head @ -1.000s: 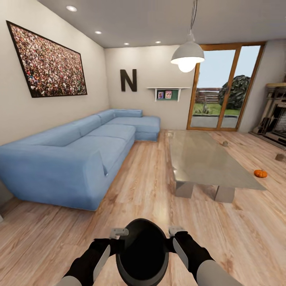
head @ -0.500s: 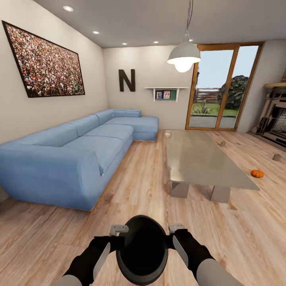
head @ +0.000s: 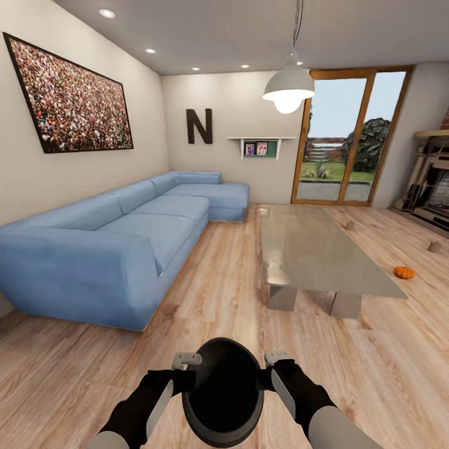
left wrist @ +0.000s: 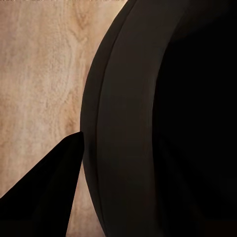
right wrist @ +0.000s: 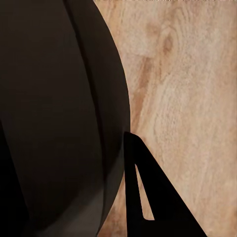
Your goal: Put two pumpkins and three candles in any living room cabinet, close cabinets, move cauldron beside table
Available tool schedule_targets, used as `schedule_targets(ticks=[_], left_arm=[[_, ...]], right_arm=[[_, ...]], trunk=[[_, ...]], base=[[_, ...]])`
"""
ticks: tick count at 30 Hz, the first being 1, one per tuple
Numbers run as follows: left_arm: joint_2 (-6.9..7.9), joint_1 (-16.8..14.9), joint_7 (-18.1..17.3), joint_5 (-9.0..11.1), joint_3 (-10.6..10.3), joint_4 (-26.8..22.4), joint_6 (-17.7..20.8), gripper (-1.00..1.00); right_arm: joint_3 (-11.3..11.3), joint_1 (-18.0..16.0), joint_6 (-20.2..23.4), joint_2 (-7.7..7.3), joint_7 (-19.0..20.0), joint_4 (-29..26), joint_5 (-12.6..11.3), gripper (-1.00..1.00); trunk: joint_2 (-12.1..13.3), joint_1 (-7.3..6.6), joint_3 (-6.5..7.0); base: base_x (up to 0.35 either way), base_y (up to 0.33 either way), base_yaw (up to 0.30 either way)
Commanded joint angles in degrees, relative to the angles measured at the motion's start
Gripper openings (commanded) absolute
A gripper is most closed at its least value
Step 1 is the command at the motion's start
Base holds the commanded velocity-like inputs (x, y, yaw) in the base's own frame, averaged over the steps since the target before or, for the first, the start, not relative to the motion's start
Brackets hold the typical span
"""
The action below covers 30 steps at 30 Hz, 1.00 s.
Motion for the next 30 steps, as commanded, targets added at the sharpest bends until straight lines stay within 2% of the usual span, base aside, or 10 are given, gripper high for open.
schedule_targets(ticks=[1, 16, 30], left_arm=[[0.07, -0.04, 0.22, 0.94, -0.51, -0.62, -1.52, -1.0], [0.14, -0.07, 0.23, 0.87, -0.55, -0.62, -1.52, -1.0], [0.16, -0.03, 0.24, 0.87, -0.55, -0.62, -1.52, -1.0]], right_arm=[[0.74, -0.02, 0.23, -0.09, -0.44, 0.09, -0.59, -1.0], [0.74, -0.02, 0.06, -0.11, -0.49, 0.09, -0.59, -1.0], [0.74, -0.02, 0.0, -0.18, -0.44, 0.09, -0.59, -1.0]], trunk=[[-0.03, -0.01, -0.05], [-0.03, -0.01, -0.05], [-0.03, -0.01, 0.02]], base=[[0.0, -0.017, 0.0], [0.009, -0.216, 0.0], [0.155, -0.099, -0.024]])
